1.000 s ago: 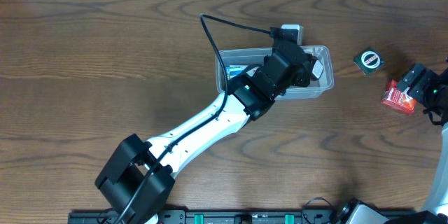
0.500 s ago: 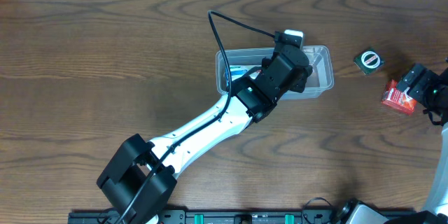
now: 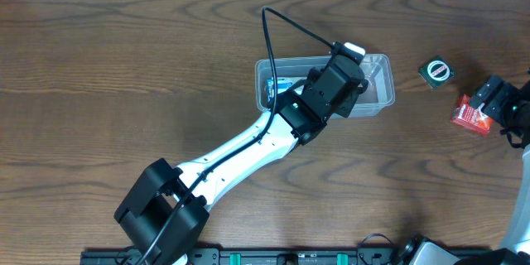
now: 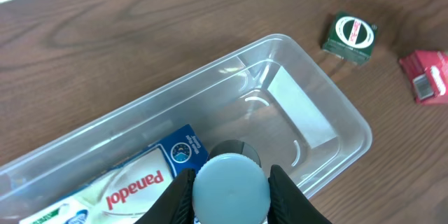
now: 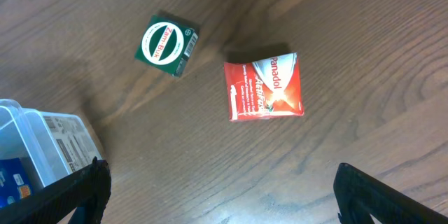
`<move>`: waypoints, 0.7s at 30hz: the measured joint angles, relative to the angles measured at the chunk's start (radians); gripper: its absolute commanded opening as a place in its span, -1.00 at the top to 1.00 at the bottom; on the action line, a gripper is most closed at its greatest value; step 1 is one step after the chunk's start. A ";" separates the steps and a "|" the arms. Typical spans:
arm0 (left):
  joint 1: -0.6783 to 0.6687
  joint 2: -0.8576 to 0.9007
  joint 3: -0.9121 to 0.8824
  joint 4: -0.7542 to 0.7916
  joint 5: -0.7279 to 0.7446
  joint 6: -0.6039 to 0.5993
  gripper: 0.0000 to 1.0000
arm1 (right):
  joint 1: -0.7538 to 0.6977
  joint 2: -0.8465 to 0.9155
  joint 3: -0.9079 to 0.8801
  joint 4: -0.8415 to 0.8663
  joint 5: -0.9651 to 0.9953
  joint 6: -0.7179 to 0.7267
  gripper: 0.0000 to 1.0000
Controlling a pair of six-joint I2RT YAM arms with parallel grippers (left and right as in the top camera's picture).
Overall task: Pack container
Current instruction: 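Lift the bottle with the left gripper and carry it over the container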
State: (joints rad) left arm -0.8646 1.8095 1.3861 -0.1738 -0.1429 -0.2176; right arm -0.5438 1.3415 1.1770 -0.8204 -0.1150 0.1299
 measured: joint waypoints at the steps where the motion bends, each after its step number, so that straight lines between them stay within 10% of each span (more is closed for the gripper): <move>1: 0.000 0.000 0.000 -0.002 0.000 0.014 0.63 | 0.000 0.003 0.000 0.000 0.000 0.000 -0.99; 21: 0.004 0.000 0.040 0.004 0.283 0.204 0.63 | 0.000 0.048 0.000 0.002 -0.016 0.000 -0.99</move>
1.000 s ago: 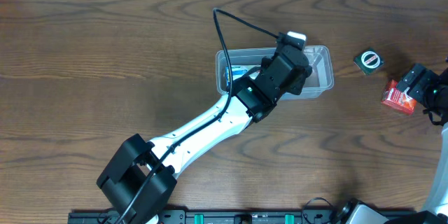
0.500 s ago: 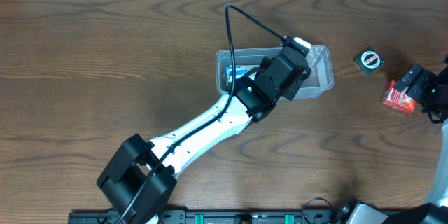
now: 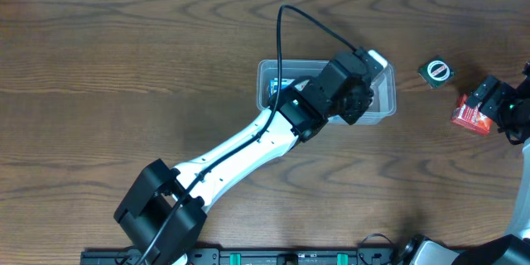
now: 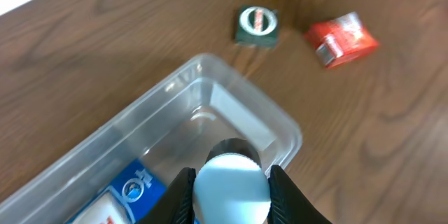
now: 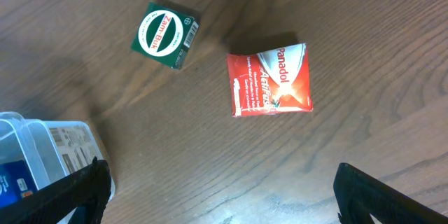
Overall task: Pack container
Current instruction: 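Lift the bottle with the left gripper and carry it over the container, then lower the bottle upright into the container's right end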
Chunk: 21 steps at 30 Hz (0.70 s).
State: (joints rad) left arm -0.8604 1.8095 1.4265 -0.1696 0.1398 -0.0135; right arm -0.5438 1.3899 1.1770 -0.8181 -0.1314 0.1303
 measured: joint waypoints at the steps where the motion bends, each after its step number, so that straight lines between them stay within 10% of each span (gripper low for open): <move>1: 0.000 0.000 0.008 -0.002 0.012 0.003 0.63 | 0.000 0.000 0.000 0.000 0.000 0.000 -0.98; 21: 0.060 0.000 0.026 -0.051 -0.117 0.074 0.76 | 0.000 0.000 0.000 0.000 -0.008 0.000 -0.98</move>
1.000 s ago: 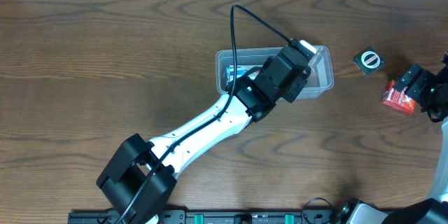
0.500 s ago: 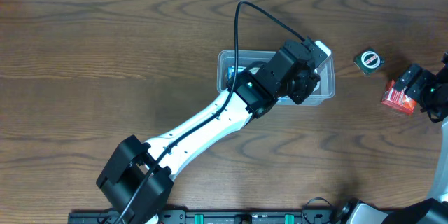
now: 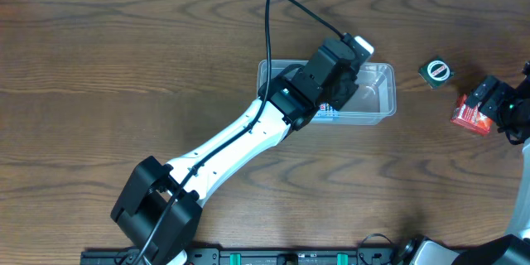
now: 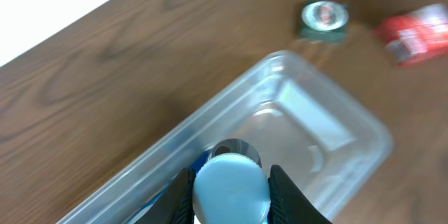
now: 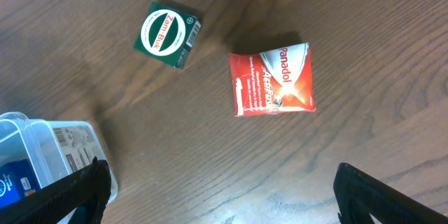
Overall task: Pack container
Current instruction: 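Lower the bottle upright into the container's right end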
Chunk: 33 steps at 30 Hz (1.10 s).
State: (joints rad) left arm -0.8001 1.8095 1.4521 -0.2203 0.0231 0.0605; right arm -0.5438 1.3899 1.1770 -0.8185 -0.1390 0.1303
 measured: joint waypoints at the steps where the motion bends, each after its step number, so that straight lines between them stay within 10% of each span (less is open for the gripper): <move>1: 0.000 0.000 0.000 -0.008 -0.026 -0.001 0.77 | 0.000 0.000 0.000 0.000 0.000 0.000 -0.99; 12: 0.002 0.000 0.000 -0.090 -0.240 -0.114 0.87 | 0.000 0.000 0.000 0.000 -0.001 0.000 -0.98; 33: -0.010 0.050 0.007 0.197 0.048 -0.377 0.88 | 0.000 0.000 0.000 -0.019 -0.002 0.000 -0.99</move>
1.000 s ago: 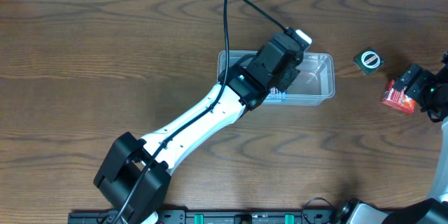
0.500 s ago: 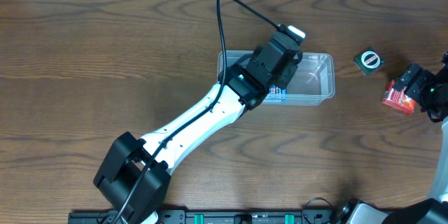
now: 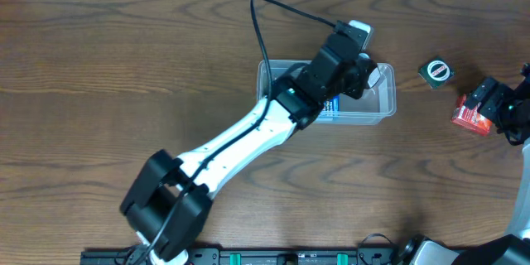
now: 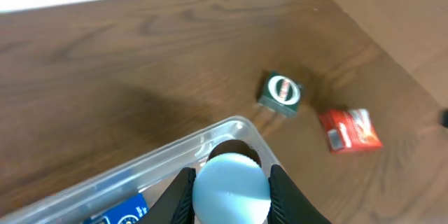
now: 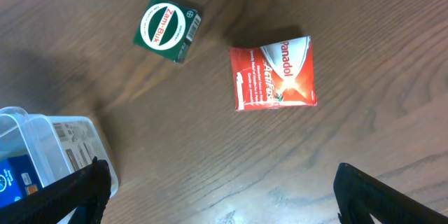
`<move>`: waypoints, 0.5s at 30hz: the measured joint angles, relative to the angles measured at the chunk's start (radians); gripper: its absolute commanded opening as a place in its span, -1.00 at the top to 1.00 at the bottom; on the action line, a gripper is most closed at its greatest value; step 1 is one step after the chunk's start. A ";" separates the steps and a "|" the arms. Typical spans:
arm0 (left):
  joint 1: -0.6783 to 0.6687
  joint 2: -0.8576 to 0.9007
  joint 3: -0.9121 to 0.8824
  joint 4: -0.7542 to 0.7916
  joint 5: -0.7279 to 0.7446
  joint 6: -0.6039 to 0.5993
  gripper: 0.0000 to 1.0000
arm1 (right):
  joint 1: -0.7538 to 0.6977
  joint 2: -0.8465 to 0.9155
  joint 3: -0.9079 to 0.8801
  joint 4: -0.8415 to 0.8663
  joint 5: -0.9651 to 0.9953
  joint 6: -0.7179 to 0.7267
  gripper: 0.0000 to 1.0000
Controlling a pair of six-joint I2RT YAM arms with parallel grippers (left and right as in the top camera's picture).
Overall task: Pack container
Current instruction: 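Lower the bottle upright into the container's right end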
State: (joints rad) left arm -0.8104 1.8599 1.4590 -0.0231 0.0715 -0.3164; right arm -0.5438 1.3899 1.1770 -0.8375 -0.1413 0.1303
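Observation:
My left gripper (image 4: 231, 185) is shut on a pale blue round-topped item (image 4: 231, 190). It hangs over the far right end of the clear plastic container (image 4: 178, 157). A blue Panadol box (image 4: 119, 210) lies inside the container. From overhead the left gripper (image 3: 356, 68) covers the container (image 3: 383, 109). A green Zam-Buk box (image 5: 166, 27) and a red Panadol box (image 5: 274, 74) lie on the table to the right. My right gripper (image 5: 224, 196) stands wide open above the table near them, holding nothing.
The dark wooden table (image 3: 124, 66) carries everything. The left arm's black cable (image 3: 265, 25) loops above the container's far side. In the overhead view the green box (image 3: 436, 71) and red box (image 3: 470, 114) sit between the container and the right gripper (image 3: 499, 106).
My left gripper, still shut on the pale blue item, has shifted from over the container's middle to over its far right end and tilted outward. The right arm has barely moved.
My left gripper held the pale blue item over the container's middle, beside the blue box. Then it was over the right end, then back over the middle, and now over the far right corner. The right gripper stayed open near the red box throughout.

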 measured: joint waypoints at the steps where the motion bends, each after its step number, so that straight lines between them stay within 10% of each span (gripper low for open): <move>1: -0.009 0.017 0.000 0.002 -0.029 -0.018 0.88 | 0.000 0.000 0.000 -0.003 0.000 0.000 -0.99; 15: -0.108 0.098 0.000 -0.007 -0.358 -0.128 0.88 | 0.000 0.000 0.000 -0.006 -0.007 0.000 -0.98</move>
State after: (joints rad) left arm -0.9184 1.9583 1.4590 -0.0299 -0.2863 -0.4446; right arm -0.5438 1.3899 1.1770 -0.8440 -0.1486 0.1307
